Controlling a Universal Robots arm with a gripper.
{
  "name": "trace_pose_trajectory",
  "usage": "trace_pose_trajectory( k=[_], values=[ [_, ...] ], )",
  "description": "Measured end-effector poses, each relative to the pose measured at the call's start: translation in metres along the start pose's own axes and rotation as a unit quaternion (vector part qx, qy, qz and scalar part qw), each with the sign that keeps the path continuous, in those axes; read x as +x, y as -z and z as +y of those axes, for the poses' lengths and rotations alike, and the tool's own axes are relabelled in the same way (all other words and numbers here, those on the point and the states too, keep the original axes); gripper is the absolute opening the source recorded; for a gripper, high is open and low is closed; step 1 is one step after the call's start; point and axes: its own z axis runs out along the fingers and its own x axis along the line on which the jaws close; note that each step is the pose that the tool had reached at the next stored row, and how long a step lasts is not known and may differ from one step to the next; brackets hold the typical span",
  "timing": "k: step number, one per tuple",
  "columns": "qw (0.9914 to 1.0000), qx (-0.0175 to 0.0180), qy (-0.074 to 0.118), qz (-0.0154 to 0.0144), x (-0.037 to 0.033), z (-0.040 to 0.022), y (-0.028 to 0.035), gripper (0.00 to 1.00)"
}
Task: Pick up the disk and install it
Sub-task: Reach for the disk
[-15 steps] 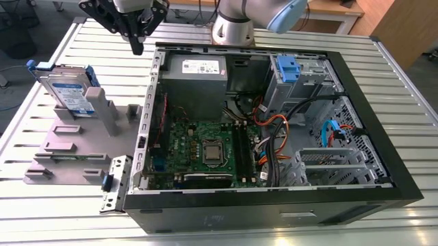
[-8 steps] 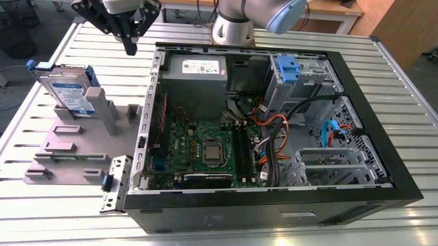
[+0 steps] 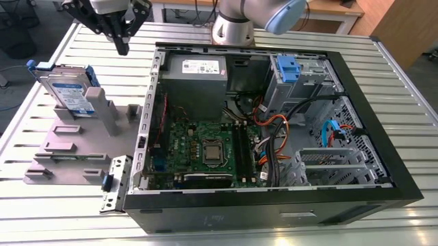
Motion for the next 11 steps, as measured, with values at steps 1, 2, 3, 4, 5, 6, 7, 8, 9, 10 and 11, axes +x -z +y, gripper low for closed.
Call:
trace_pose_trajectory(
  k=[1, 2, 3, 4, 5, 6, 7, 8, 9, 10, 11],
  values=[
    [1.00000, 0.0000, 0.000, 0.0000, 0.0021, 0.0002, -0.0005, 0.11],
    [1.00000, 0.0000, 0.000, 0.0000, 0.0044, 0.0005, -0.0011, 0.11],
    [1.00000, 0.0000, 0.000, 0.0000, 0.0068, 0.0007, -0.0017, 0.11],
    [1.00000, 0.0000, 0.000, 0.0000, 0.0094, 0.0008, -0.0022, 0.11],
    [1.00000, 0.0000, 0.000, -0.0001, 0.0122, 0.0009, -0.0027, 0.11],
    [1.00000, 0.0000, 0.000, 0.0000, 0.0151, 0.0010, -0.0033, 0.11],
    [1.00000, 0.0000, 0.000, -0.0001, 0.0179, 0.0010, -0.0039, 0.11],
    [1.00000, 0.0000, 0.000, -0.0001, 0.0206, 0.0011, -0.0046, 0.11],
    [1.00000, 0.0001, 0.000, 0.0000, 0.0234, 0.0012, -0.0053, 0.11],
    [1.00000, 0.0001, 0.000, 0.0000, 0.0258, 0.0013, -0.0060, 0.11],
    [1.00000, 0.0001, 0.000, 0.0000, 0.0281, 0.0014, -0.0067, 0.11]
  ],
)
